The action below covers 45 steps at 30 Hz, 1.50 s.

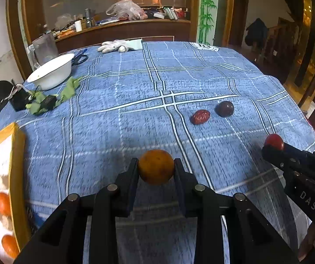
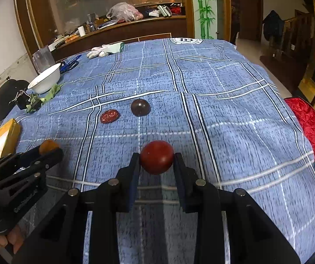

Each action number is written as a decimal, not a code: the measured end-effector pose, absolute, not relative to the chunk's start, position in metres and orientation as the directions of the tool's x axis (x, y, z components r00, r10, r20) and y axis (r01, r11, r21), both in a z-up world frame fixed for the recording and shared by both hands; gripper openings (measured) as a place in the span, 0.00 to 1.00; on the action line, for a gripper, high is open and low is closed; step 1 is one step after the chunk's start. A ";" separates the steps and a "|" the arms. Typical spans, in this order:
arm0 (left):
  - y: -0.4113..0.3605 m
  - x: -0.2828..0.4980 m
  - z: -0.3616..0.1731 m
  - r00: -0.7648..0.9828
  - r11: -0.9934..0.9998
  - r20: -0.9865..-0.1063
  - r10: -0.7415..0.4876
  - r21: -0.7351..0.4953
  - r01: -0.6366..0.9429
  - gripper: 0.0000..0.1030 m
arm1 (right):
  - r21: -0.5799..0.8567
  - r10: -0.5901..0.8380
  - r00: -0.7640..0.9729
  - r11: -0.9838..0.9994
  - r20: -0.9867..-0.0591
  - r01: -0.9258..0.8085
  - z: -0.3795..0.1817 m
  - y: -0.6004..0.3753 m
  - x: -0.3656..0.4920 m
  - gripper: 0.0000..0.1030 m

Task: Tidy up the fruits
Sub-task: 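Carry the red ball and mandarin over the white tray with both grippers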

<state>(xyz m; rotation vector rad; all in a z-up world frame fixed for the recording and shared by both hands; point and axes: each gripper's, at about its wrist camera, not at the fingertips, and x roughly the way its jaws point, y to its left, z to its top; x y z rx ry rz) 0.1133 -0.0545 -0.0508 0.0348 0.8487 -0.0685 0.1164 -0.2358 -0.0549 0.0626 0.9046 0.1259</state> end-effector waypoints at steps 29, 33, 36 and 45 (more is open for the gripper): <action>-0.017 0.039 -0.028 0.711 0.999 -0.702 -0.031 0.008 0.052 0.30 | 0.096 0.163 0.656 0.986 -0.737 -0.137 -0.031 -0.195 0.045 0.31; -0.002 0.031 -0.021 0.724 1.000 -0.689 -0.020 0.000 0.028 0.30 | 0.100 0.173 0.654 0.984 -0.736 -0.148 -0.030 -0.194 0.037 0.31; 0.006 0.027 -0.018 0.726 1.000 -0.687 -0.005 0.002 0.009 0.30 | 0.106 0.186 0.652 0.981 -0.735 -0.160 -0.030 -0.191 0.033 0.31; 0.028 0.016 -0.006 0.741 0.999 -0.671 0.034 0.000 -0.047 0.29 | 0.115 0.248 0.654 0.964 -0.715 -0.239 -0.017 -0.162 0.028 0.31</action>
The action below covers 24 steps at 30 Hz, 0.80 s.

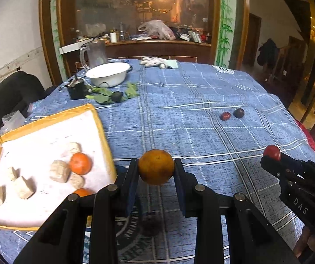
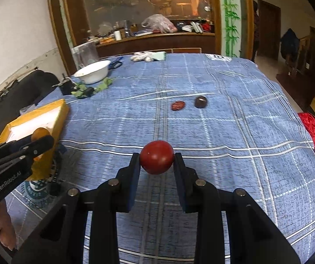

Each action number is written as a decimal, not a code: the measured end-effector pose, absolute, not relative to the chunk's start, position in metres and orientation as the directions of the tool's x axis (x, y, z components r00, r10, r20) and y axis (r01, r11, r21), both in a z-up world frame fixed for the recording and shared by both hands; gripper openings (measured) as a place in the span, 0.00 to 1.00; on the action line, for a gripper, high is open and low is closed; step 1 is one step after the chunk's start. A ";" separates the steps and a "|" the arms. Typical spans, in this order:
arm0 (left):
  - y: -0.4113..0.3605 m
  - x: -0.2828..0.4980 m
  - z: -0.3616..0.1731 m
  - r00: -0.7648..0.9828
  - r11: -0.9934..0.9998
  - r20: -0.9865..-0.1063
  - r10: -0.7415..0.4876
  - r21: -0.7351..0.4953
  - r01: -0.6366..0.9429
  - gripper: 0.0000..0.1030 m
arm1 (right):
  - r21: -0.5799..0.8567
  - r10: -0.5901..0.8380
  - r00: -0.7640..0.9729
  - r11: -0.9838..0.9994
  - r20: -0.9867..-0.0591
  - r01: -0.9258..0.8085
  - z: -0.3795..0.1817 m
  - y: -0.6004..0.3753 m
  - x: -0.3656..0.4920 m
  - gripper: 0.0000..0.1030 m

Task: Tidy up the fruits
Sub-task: 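Carry the red ball and mandarin over the white tray with both grippers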

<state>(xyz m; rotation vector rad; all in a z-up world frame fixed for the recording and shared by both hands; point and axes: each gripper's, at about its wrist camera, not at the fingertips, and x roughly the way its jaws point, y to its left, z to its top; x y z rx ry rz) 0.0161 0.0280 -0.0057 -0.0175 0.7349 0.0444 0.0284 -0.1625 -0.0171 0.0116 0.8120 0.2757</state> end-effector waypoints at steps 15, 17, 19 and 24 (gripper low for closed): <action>0.091 -0.001 0.007 0.741 0.979 -0.654 0.153 0.001 -0.202 0.29 | 0.134 0.375 0.628 0.908 -0.682 -0.396 -0.001 -0.090 0.024 0.31; 0.100 -0.004 0.008 0.738 0.974 -0.653 0.172 0.003 -0.225 0.29 | 0.135 0.391 0.623 0.898 -0.678 -0.418 0.001 -0.080 0.023 0.32; 0.112 -0.007 0.008 0.731 0.968 -0.655 0.191 0.003 -0.251 0.29 | 0.135 0.409 0.615 0.887 -0.674 -0.443 0.004 -0.068 0.022 0.32; 0.140 -0.015 0.008 0.713 0.950 -0.659 0.240 0.007 -0.313 0.29 | 0.135 0.451 0.593 0.856 -0.667 -0.499 0.008 -0.039 0.018 0.32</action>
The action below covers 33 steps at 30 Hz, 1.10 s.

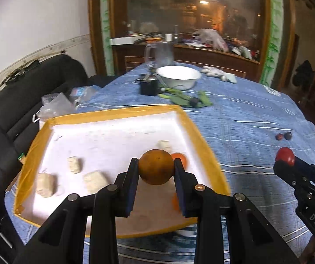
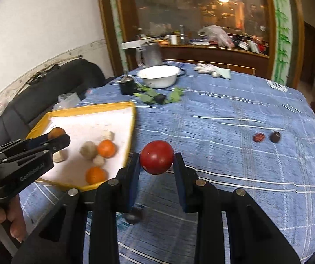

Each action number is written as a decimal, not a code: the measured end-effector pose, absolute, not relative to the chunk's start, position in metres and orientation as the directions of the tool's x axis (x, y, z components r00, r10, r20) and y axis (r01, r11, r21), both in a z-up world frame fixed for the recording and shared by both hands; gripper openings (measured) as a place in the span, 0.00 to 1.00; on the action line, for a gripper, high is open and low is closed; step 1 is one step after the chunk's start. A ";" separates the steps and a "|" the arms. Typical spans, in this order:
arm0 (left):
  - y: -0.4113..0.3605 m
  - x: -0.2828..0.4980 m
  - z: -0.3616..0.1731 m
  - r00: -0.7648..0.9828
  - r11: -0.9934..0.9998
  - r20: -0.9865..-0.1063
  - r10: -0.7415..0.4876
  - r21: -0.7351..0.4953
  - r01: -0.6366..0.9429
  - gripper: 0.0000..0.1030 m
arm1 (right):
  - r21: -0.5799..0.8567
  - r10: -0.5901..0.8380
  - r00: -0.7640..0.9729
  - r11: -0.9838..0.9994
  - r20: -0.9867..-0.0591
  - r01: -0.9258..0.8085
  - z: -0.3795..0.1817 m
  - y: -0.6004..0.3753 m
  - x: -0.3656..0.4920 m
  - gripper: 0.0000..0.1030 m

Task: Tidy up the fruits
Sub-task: 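Carry the red ball and mandarin over the white tray with both grippers, then open the left gripper to drop the mandarin while the right gripper releases the red ball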

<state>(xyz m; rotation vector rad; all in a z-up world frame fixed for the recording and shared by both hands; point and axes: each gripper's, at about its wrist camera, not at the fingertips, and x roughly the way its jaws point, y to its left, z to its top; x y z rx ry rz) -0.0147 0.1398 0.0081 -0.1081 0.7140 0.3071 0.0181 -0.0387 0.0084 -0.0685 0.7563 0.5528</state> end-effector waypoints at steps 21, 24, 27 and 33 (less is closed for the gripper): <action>0.231 -0.031 0.005 0.635 0.862 -0.667 0.390 0.022 -0.506 0.29 | 0.111 0.530 0.499 0.753 -0.686 -0.649 0.008 0.058 0.015 0.32; 0.240 -0.030 0.004 0.626 0.852 -0.670 0.399 0.019 -0.524 0.29 | 0.107 0.528 0.494 0.751 -0.691 -0.652 0.006 0.066 0.019 0.32; 0.248 -0.029 0.002 0.617 0.844 -0.674 0.407 0.020 -0.535 0.29 | 0.105 0.527 0.487 0.746 -0.697 -0.657 0.004 0.074 0.022 0.32; 0.258 -0.027 -0.001 0.605 0.837 -0.681 0.411 0.020 -0.547 0.29 | 0.102 0.525 0.475 0.740 -0.707 -0.665 -0.001 0.088 0.027 0.32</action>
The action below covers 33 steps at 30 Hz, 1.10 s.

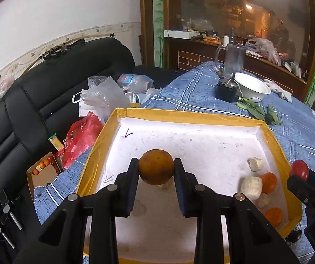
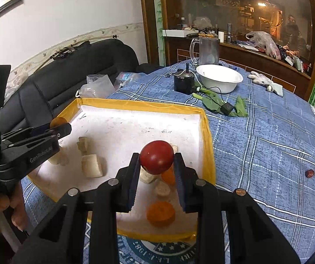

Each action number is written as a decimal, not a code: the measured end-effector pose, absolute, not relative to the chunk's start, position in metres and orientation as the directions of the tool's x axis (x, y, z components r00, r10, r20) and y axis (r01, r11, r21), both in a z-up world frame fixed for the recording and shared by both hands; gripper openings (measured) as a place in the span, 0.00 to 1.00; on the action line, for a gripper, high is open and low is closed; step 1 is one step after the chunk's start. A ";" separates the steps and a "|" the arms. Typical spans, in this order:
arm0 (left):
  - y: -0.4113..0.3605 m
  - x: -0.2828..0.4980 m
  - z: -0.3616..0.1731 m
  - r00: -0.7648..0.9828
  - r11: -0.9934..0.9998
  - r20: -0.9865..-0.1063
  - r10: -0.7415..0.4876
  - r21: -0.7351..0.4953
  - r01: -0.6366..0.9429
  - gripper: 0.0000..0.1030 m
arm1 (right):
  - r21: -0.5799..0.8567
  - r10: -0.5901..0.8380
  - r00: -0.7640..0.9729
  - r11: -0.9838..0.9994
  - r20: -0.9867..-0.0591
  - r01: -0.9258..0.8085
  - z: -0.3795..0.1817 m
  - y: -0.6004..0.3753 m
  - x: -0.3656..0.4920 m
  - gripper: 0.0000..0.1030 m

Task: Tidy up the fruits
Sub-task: 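Open the left gripper to drop the mandarin while the right gripper releases the red ball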

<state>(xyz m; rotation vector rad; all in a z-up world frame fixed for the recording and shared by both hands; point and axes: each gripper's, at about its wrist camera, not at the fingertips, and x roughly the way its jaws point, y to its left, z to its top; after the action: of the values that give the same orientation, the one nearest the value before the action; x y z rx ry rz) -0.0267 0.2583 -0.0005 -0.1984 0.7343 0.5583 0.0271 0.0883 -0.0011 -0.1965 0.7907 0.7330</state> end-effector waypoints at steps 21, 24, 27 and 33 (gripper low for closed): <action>0.283 -0.012 -0.004 0.578 0.818 -0.699 0.421 0.017 -0.576 0.29 | 0.099 0.505 0.433 0.728 -0.747 -0.679 -0.023 0.131 0.057 0.32; 0.287 -0.009 -0.007 0.565 0.813 -0.713 0.415 0.012 -0.583 0.29 | 0.098 0.500 0.424 0.725 -0.755 -0.682 -0.027 0.134 0.060 0.32; 0.290 -0.006 -0.012 0.551 0.809 -0.729 0.406 0.008 -0.587 0.29 | 0.097 0.497 0.417 0.724 -0.761 -0.683 -0.030 0.138 0.062 0.32; 0.296 0.000 -0.018 0.525 0.804 -0.756 0.391 0.002 -0.595 0.29 | 0.091 0.488 0.405 0.717 -0.773 -0.691 -0.035 0.149 0.068 0.32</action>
<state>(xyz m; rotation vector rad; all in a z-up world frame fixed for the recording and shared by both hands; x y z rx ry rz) 0.0003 0.2955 -0.0175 -0.2711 0.8281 0.5983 0.0678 0.1488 -0.0355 -0.2600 0.8783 0.7547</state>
